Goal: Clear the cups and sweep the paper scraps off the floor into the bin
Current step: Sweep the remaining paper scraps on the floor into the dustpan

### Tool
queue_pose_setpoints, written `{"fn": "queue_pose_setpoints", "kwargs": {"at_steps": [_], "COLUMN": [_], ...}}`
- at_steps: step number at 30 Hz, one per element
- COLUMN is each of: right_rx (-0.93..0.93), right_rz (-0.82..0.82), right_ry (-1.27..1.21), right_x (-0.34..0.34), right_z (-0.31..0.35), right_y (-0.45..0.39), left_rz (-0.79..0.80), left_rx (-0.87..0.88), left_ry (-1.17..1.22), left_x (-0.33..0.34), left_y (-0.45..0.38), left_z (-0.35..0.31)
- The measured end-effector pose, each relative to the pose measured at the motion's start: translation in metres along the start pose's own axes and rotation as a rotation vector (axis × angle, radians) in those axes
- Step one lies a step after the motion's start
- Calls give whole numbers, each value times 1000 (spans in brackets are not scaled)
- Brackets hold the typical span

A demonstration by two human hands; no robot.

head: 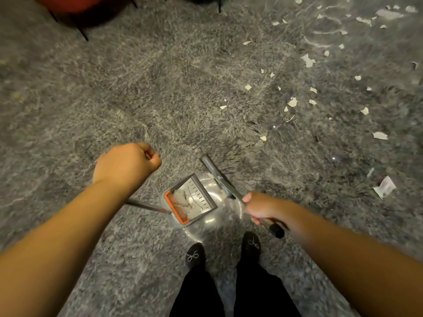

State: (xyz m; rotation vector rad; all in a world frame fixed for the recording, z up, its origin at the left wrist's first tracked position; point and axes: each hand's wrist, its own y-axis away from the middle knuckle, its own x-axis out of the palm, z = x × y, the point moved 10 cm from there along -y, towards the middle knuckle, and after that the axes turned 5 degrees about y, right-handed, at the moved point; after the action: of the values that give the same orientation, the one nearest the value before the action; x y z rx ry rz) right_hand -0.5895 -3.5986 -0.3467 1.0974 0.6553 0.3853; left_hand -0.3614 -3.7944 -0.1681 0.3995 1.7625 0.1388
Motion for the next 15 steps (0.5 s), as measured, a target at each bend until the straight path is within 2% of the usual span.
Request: {"fn": "queue_pose_setpoints", "kwargs": {"at_steps": [7, 15], "right_rx": [-29, -45], "right_rz": [37, 40], "right_ry": [8, -430], "right_x": [49, 91], "right_z": [33, 35], "right_y": [8, 36], "left_rz": [-24, -32], "left_rx": [23, 25], "left_ry": [16, 69], "left_x": [-1, -5], "left_y": [-9, 2], "left_z": [25, 51]}}
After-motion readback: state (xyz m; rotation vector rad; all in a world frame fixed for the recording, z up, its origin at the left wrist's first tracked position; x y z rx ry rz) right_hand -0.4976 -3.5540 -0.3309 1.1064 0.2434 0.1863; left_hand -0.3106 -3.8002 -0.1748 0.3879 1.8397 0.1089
